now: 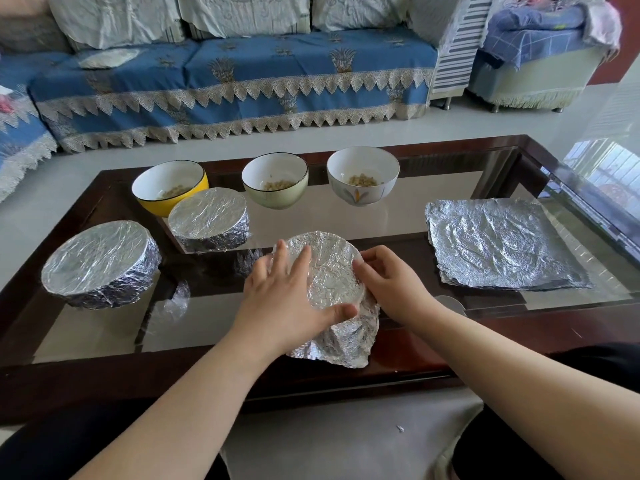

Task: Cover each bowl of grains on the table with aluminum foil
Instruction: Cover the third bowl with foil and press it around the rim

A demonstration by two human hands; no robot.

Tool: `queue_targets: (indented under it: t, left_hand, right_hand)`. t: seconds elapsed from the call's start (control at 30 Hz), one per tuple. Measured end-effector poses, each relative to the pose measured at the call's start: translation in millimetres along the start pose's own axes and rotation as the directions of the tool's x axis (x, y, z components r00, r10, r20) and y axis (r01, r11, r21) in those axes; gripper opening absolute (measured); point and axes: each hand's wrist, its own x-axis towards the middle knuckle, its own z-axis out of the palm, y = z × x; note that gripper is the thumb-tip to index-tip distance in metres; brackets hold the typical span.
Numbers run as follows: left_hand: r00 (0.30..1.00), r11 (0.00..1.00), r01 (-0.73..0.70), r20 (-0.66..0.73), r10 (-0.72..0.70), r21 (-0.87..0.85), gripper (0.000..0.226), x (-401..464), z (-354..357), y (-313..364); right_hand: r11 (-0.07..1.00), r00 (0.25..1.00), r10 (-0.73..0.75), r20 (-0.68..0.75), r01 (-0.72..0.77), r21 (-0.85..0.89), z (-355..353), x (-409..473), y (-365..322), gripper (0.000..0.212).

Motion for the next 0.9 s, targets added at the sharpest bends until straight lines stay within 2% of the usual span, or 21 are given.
queue_targets:
  t: [0.17,0.23,0.3,0.43,0.67,0.9]
  left_hand:
    - [1.0,1.0,-0.014,0.014,0.014,-0.015,0.133,-5,1,-9]
    - [0.999,0.999,-0.02,-0.039,0.019,-0.024,0.134,-5,5,-9]
    - [0.997,0.998,-0.032,-0.074,0.028,-0.05,0.133,-7,8,-8]
    - [0.993,0.991,-0.056,-0.109,0.042,-0.124,0.132,-8,13,-9]
    - [0.992,0.984,-0.069,-0.117,0.05,-0.166,0.13,-8,15,-10]
    - [0.985,0.98,-0.09,-0.164,0.06,-0.176,0.133,-5,21,-13]
  right_hand:
    - [0.998,0.998,-0.06,0.033,0.06,0.001,-5,4,-2,0.013]
    - [0.997,0.998,-0.06,0.017,0.059,0.059,-3,0,2,0.018]
    - [0.979,0.998,-0.06,-0.014,0.061,0.192,1,-7,8,0.021]
    - [0.928,0.997,0.03,-0.076,0.0,0.372,8,-15,16,0.014]
    - [0.846,0.982,0.183,-0.05,-0.132,0.517,13,-10,17,0.015]
    - [0.787,0.968,0.25,0.017,-0.214,0.579,13,-1,12,0.007]
